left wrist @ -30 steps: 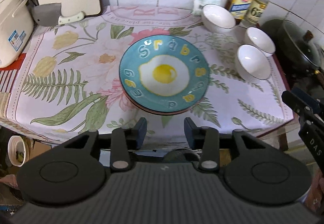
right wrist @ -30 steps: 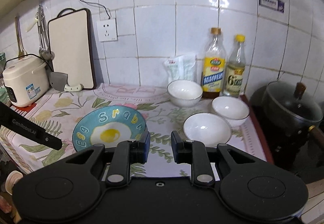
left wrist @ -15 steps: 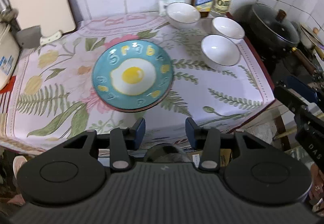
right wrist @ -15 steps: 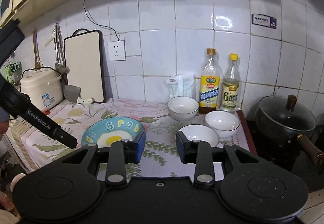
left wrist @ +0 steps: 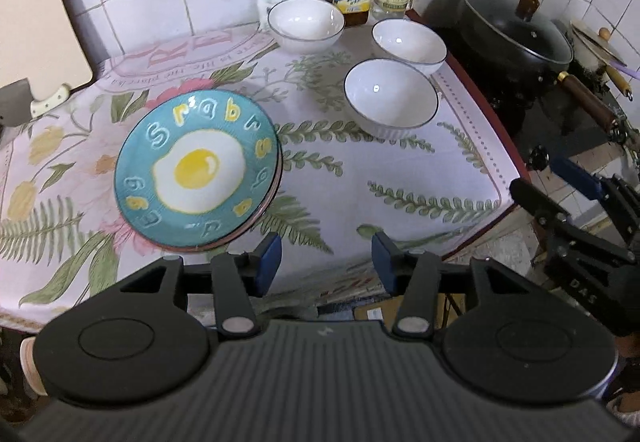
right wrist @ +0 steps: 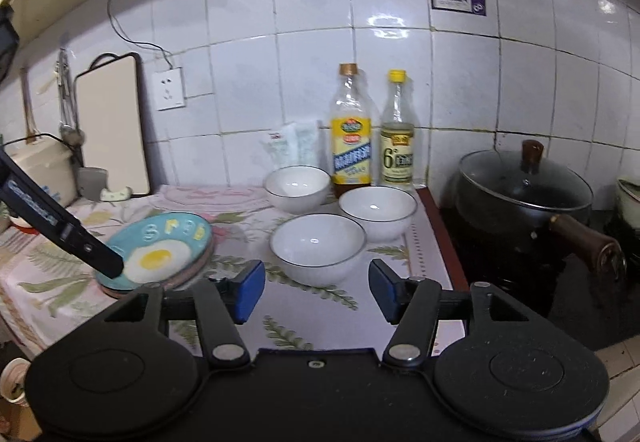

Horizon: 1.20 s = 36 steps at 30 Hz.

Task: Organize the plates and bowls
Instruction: 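Withdraw both grippers and move the left gripper toward the large white bowl, then close the left gripper on the large white bowl rim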

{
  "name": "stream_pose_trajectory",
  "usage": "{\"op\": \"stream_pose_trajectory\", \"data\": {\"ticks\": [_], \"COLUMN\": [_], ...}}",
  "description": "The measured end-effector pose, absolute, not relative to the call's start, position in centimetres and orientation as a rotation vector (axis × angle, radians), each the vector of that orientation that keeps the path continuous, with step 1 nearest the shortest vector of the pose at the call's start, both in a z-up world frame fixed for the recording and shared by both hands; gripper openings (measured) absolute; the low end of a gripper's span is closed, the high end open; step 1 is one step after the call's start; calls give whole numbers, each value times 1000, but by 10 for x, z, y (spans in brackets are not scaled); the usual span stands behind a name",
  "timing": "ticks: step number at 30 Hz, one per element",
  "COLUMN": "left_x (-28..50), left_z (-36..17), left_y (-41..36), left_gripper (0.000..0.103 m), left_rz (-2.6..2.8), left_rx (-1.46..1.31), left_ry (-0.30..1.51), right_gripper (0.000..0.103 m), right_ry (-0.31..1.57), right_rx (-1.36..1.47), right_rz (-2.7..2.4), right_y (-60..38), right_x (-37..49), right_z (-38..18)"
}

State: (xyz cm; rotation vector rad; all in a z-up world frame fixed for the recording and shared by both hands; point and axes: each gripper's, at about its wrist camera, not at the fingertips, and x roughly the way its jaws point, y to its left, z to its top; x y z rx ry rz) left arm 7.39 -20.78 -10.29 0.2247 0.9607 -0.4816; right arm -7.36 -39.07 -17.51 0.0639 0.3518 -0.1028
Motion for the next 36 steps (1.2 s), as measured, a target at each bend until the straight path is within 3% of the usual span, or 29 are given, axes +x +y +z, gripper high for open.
{"op": "stream_pose_trajectory", "data": {"ticks": [11,13,14,18,31,36], "left_x": [109,117,120,133,179,191], "left_z": [-133,-140,-143,-154,-197,-199], "left_y": [-229,-234,-237,-248,-284,-298], "left_gripper": [56,58,58,64,64,55], "left_rz": [-522,-524,-530,-556,-564,-562], "left_rx": [119,99,90,57,-69,-78], "left_ry": [865,853,849,842,874,853], "right_gripper": [77,89,91,92,94,95], "right_ry": [344,340,338,359,471,485], "right_rx": [21,7,-1,-46,20,-5], "right_rz": [-80,-74,-69,-66,-3,-36], "right_y": [-387,-387,-387,-386,-400,-397], "right_x": [-30,-20,-14,9,76,96], "right_z": [-220,-229,-234,-250,-276,-277]}}
